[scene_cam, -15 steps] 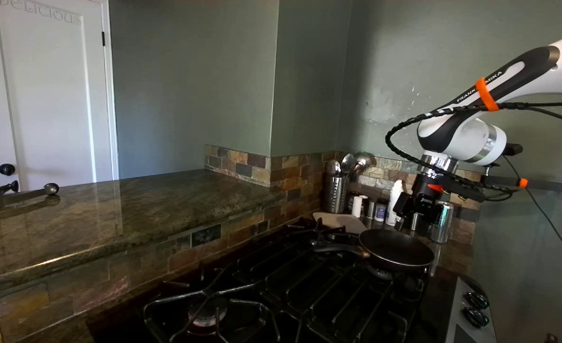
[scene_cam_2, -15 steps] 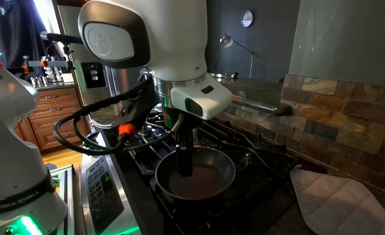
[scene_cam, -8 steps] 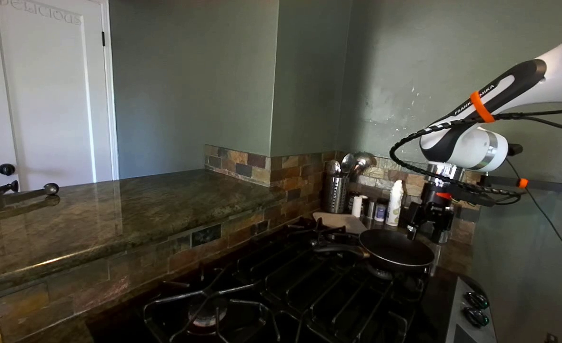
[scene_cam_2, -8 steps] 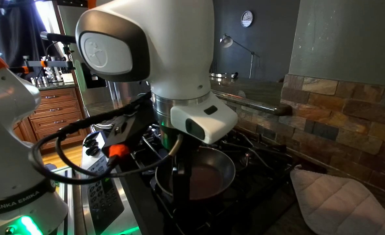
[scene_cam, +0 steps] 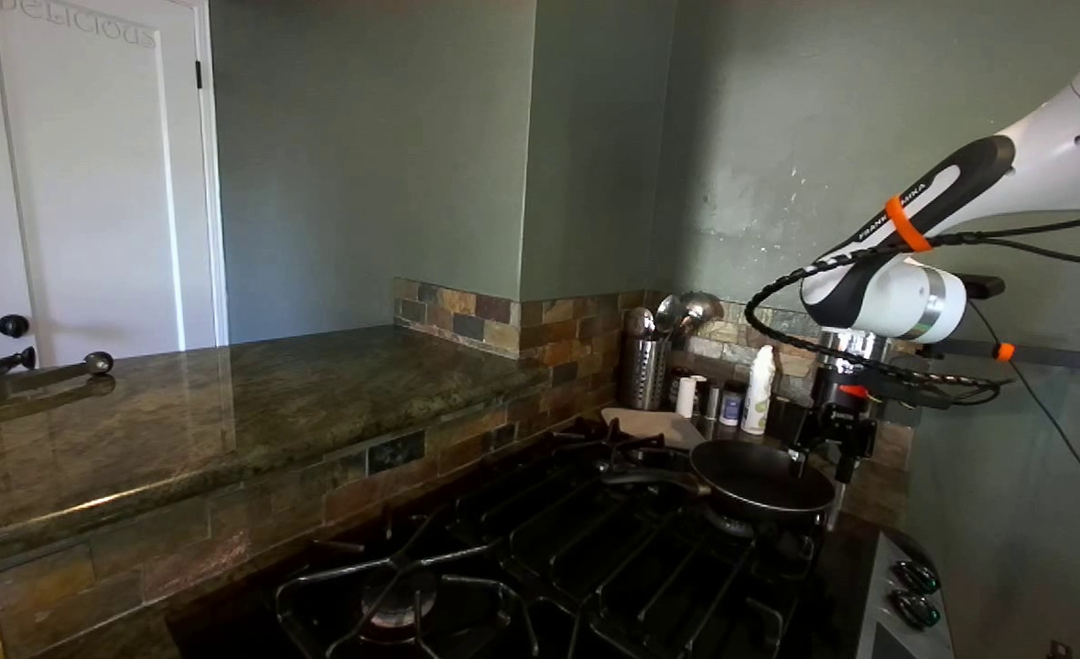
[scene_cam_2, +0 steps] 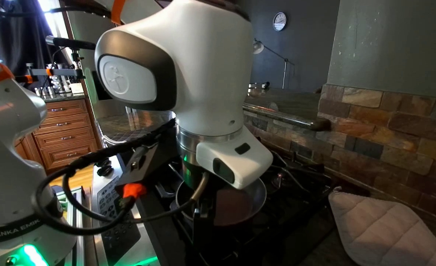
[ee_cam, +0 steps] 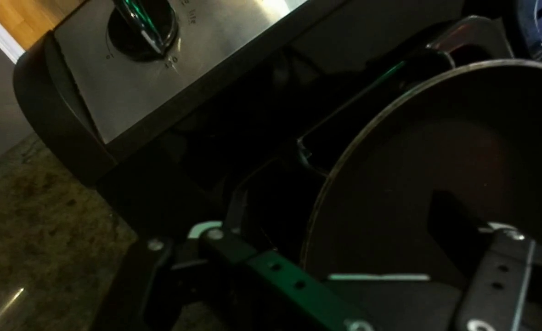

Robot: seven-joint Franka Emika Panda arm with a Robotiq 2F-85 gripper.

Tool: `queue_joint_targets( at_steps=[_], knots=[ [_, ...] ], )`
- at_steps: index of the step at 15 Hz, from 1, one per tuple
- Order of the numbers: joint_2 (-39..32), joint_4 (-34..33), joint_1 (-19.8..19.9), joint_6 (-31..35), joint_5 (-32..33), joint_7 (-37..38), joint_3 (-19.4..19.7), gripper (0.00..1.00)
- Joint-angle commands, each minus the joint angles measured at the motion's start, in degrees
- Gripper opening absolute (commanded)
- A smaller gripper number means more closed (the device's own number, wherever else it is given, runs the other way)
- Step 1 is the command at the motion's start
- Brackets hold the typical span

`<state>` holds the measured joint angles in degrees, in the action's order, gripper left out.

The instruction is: Move the pan on the stove

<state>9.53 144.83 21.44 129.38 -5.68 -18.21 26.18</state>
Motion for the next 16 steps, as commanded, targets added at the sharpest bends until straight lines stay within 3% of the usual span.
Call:
queue_joint_targets(
  at_steps=[1,8,9,11,13,15,16],
  knots=[
    [-2.54,-0.84,-0.19,1.30,-1.17,1.04,-0.71,1.00],
    [-3.99,-1.25,-0.20,2.64,-1.26,4.21,-1.87,1.00],
    [-4.14,-1.24,-0.22,2.89,-1.33,4.60,-2.04,0.92],
    [-4.42,-1.21,-0.16,3.42,-1.19,5.46,-2.34,0.66],
    [-4.52,-1.20,-0.10,3.48,-1.17,6.11,-2.52,0.49],
    [-4.53,-1.19,-0.10,3.41,-1.30,6.48,-2.61,0.37],
    [-4.55,-1.22,-0.10,3.35,-1.34,6.70,-2.63,0.37]
  ],
)
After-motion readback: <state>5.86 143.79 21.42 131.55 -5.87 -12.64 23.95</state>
